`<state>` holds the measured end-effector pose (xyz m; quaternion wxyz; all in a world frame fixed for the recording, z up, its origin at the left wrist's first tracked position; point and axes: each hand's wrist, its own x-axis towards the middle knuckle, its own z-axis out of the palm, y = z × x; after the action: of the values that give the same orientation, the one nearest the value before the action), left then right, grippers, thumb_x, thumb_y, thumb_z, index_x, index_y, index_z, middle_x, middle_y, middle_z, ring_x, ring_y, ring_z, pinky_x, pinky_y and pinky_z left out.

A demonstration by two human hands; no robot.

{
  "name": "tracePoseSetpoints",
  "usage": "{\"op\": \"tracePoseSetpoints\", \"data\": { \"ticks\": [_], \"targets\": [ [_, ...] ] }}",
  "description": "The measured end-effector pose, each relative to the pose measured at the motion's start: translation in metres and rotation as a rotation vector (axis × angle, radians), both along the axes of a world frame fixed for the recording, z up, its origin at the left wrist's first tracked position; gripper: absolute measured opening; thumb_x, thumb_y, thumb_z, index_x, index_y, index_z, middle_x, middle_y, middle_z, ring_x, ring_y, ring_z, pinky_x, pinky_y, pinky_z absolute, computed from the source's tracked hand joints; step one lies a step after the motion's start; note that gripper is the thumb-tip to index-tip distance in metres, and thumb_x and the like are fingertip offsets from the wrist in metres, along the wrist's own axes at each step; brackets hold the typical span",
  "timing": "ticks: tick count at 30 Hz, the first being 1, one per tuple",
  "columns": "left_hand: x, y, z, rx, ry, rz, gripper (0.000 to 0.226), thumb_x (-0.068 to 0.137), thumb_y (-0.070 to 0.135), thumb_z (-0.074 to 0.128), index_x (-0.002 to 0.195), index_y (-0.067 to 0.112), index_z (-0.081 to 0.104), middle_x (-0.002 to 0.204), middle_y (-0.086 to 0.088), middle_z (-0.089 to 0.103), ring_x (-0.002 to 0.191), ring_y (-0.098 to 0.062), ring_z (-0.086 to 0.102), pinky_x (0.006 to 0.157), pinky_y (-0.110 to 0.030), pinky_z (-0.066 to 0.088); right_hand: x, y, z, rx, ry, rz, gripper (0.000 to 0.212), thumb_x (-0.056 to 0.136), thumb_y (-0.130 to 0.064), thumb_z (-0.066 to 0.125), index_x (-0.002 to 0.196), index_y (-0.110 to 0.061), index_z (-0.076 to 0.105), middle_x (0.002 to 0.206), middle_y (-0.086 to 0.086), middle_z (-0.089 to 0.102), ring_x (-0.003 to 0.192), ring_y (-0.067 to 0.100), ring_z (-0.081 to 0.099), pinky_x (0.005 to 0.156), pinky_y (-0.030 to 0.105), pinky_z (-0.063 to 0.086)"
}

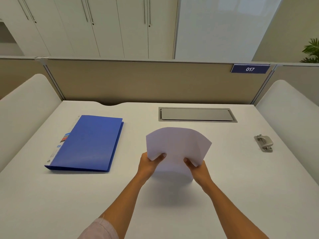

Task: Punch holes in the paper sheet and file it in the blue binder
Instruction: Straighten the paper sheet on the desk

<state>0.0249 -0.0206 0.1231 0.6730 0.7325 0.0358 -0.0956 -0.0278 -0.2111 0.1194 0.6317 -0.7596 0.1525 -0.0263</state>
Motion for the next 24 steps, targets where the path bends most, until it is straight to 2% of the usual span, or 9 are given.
{"op": "tracePoseSetpoints", "data": {
  "ticks": [2, 4, 6, 8, 10, 14, 17, 20, 24],
  "targets": [
    [-0.003, 0.002, -0.012, 0.062, 0.023, 0.0, 0.021, 0.077, 0.036, 0.077, 0.089, 0.037, 0.059, 0.096, 0.0, 0.069, 0.093, -0.026, 0.066, 0.086, -0.043, 0.056, -0.007, 0.001, -0.018, -0.021, 0.027, 0.002, 0.011, 0.091, -0.027, 0.062, 0.093, -0.037, 0.061, 0.097, -0.001, 0.07, 0.092, 0.019, 0.066, 0.082, 0.04, 0.055],
    [-0.002, 0.005, -0.02, 0.127, 0.041, 0.014, 0.026, 0.071, 0.047, 0.076, 0.089, 0.035, 0.061, 0.097, -0.004, 0.071, 0.092, -0.029, 0.067, 0.086, -0.049, 0.056, -0.009, -0.001, -0.03, -0.037, 0.065, -0.002, 0.007, 0.091, -0.027, 0.061, 0.096, -0.031, 0.064, 0.097, 0.001, 0.071, 0.092, 0.023, 0.067, 0.081, 0.037, 0.055],
    [0.002, 0.007, -0.022, 0.197, 0.053, 0.02, 0.033, 0.072, 0.049, 0.076, 0.092, 0.026, 0.064, 0.095, -0.005, 0.071, 0.09, -0.03, 0.067, 0.084, -0.049, 0.057, -0.005, -0.004, -0.035, -0.044, 0.105, -0.021, 0.019, 0.09, -0.029, 0.062, 0.105, -0.018, 0.067, 0.098, 0.003, 0.072, 0.093, 0.024, 0.068, 0.076, 0.031, 0.055],
    [0.008, 0.009, -0.022, 0.258, 0.058, 0.028, 0.041, 0.073, 0.05, 0.075, 0.096, 0.017, 0.065, 0.093, -0.005, 0.071, 0.086, -0.03, 0.067, 0.081, -0.048, 0.057, -0.001, -0.006, -0.037, -0.047, 0.134, -0.027, 0.03, 0.087, -0.03, 0.065, 0.112, -0.013, 0.065, 0.103, 0.003, 0.071, 0.094, 0.022, 0.068, 0.076, 0.03, 0.056],
    [0.013, 0.01, -0.024, 0.29, 0.094, 0.03, 0.042, 0.074, 0.05, 0.075, 0.098, 0.019, 0.062, 0.096, -0.002, 0.069, 0.087, -0.027, 0.067, 0.08, -0.044, 0.057, 0.001, -0.006, -0.038, -0.05, 0.166, -0.024, 0.034, 0.085, -0.033, 0.068, 0.114, -0.015, 0.062, 0.105, 0.0, 0.069, 0.093, 0.021, 0.067, 0.078, 0.033, 0.057],
    [0.018, 0.01, -0.039, 0.341, 0.16, -0.001, 0.05, 0.073, 0.046, 0.077, 0.109, 0.017, 0.061, 0.106, -0.002, 0.068, 0.093, -0.027, 0.066, 0.084, -0.043, 0.056, 0.0, -0.006, -0.045, -0.11, 0.234, -0.011, 0.032, 0.084, -0.031, 0.068, 0.111, -0.014, 0.062, 0.103, 0.0, 0.067, 0.09, 0.02, 0.066, 0.073, 0.028, 0.053],
    [0.015, 0.01, -0.052, 0.415, 0.185, -0.013, 0.048, 0.074, 0.041, 0.076, 0.112, 0.016, 0.062, 0.107, -0.003, 0.068, 0.095, -0.027, 0.065, 0.083, -0.04, 0.054, -0.002, -0.006, -0.06, -0.16, 0.286, -0.02, 0.027, 0.082, -0.03, 0.07, 0.103, -0.015, 0.064, 0.102, 0.0, 0.069, 0.09, 0.021, 0.066, 0.079, 0.035, 0.055],
    [0.01, 0.01, -0.063, 0.512, 0.2, -0.037, 0.048, 0.075, 0.043, 0.075, 0.114, 0.018, 0.061, 0.11, -0.002, 0.068, 0.096, -0.027, 0.064, 0.08, -0.036, 0.053, -0.003, -0.006, -0.073, -0.259, 0.335, -0.025, 0.034, 0.078, -0.036, 0.07, 0.105, -0.016, 0.063, 0.103, 0.0, 0.069, 0.09, 0.02, 0.065, 0.083, 0.04, 0.055],
    [0.007, 0.012, -0.076, 0.597, 0.185, -0.034, 0.053, 0.076, 0.045, 0.073, 0.119, 0.019, 0.058, 0.115, -0.001, 0.067, 0.101, -0.026, 0.063, 0.08, -0.036, 0.052, -0.007, -0.004, -0.078, -0.404, 0.357, -0.024, 0.039, 0.081, -0.032, 0.067, 0.117, -0.022, 0.055, 0.104, -0.002, 0.066, 0.087, 0.016, 0.06, 0.075, 0.031, 0.048]
  ]
}}
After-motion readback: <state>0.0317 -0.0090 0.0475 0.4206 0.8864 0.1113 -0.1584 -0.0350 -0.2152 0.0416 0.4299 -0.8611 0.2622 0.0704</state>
